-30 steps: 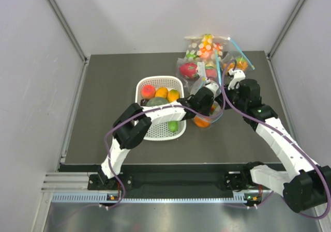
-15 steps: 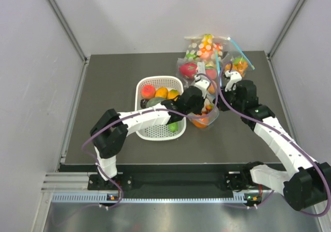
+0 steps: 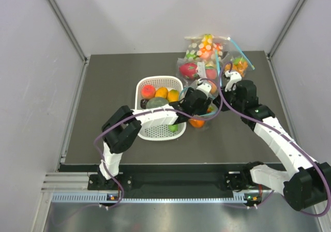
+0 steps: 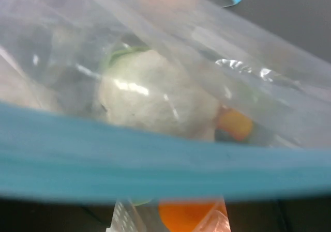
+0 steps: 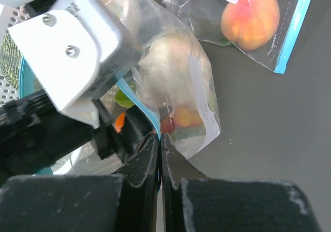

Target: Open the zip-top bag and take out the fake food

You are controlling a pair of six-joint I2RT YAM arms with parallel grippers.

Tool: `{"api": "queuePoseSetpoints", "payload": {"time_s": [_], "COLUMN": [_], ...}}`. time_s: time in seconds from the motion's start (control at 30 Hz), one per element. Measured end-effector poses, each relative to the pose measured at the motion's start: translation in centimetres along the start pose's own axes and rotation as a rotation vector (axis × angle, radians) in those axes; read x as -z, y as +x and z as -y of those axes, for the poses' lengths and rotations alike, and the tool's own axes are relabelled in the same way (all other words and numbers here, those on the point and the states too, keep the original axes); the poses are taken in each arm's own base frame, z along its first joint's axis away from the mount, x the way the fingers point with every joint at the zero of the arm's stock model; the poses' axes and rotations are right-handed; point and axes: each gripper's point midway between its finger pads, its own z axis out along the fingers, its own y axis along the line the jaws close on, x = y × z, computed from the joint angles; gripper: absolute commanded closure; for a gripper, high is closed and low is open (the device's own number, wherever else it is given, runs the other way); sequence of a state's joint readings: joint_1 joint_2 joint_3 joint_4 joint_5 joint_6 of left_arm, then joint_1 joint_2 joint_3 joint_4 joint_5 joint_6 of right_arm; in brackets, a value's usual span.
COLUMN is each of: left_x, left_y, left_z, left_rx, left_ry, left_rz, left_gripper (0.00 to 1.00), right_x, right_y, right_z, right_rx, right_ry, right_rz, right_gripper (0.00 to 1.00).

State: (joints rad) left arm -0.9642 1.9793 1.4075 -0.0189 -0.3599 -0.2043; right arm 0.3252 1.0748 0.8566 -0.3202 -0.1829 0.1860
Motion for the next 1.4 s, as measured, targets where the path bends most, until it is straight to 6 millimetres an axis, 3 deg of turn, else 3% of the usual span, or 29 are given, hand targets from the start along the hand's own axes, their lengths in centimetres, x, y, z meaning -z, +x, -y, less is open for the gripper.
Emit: {"api": "queuePoseSetpoints", "payload": {"time_s": [0.27,0.5,0.53,0.63,0.8,1.07,1.4], "left_x": [-1.4,-2.7,-2.7,-2.7,-2.4,1.3,4.8], "left_y": [0.0,0.0,0.0,0.0,0.1,1.0,-2.2], "left_z": [-0.9,-0.6,-0.6,-0.6,-0.2,-0.3,0.4], "left_rx": [-0.025,-0.038,-0.041,-0.05,-0.054,-0.048,-0.018], "left_ry": [-0.073,-0.086,-0.087,-0.086,-0.059,0.034,0.121], "left_rz": [0.007,0.01,0.01,0.011,0.009,-0.015,0.062], "left_gripper": [0.21,0.64,0.84,1.0,1.0,1.0,1.0], "right_x": [0.0,-0.1,-0.1,-0.1,-0.2,-0.6,-0.9], "right_y": [0.0,0.4,0.4,0.4,0.4,0.8,1.0], "right_z": [0.0,0.1,0.1,0.1,0.2,0.8,1.2], "right_rx": [0.001,0.0,0.0,0.0,-0.001,-0.004,-0.006], "right_ry": [0.0,0.003,0.003,0.002,0.008,0.037,0.056], "right_rz": [0.001,-0.004,-0.006,-0.005,-0.006,-0.021,-0.031], "right_gripper": [1.0,1.0,1.0,1.0,1.0,1.0,1.0]}}
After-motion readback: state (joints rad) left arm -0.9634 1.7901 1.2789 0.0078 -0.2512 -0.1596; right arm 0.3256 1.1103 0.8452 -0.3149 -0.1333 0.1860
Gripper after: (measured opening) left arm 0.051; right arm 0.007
